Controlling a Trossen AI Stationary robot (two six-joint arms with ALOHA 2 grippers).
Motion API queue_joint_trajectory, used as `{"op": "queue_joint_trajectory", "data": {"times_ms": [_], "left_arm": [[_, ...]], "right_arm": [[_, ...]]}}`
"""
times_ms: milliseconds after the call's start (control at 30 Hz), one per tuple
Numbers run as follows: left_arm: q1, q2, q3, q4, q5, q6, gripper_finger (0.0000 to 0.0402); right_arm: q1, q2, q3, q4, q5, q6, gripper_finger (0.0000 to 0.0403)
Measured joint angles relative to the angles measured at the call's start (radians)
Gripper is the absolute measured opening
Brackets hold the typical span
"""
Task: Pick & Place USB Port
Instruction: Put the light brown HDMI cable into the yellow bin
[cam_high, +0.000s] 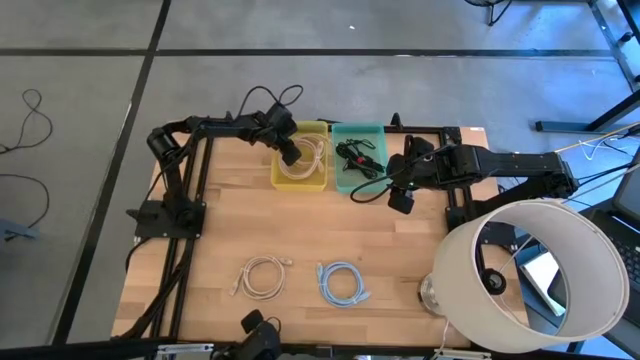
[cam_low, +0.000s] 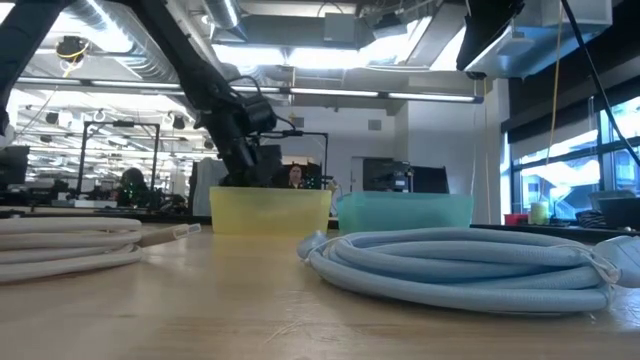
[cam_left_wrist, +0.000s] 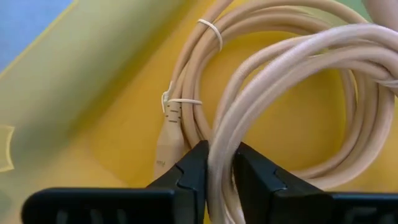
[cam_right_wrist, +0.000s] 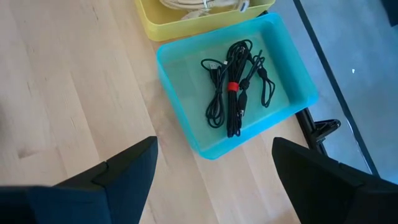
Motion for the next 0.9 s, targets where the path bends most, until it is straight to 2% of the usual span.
{"op": "queue_joint_trajectory", "data": {"times_ms": [267,400,633,767,900], "left_arm": [[-0.001,-0.005,-0.002,0.002,-0.011,0.003,0.0118],[0.0,-0.056,-0.006,-0.019,-0.015,0.013,0.0145],[-0.007,-0.317,-0.005,-0.022,0.026,0.019,0.0166],[-0.033,-0.503,-0.002,-0.084,0.172,-0.077,0.0163],[-0.111,-0.661,-0.002,-0.255,0.284,-0.152,0.016]], "right_arm": [[0.0,0.0,0.0,0.0,0.0,0.014,0.0321],[0.0,0.0,0.0,0.0,0.0,0.014,0.0321],[0.0,0.0,0.0,0.0,0.0,0.015,0.0321],[0.0,0.0,0.0,-0.001,0.0,0.015,0.0321],[0.0,0.0,0.0,-0.002,-0.001,0.015,0.0321]]}}
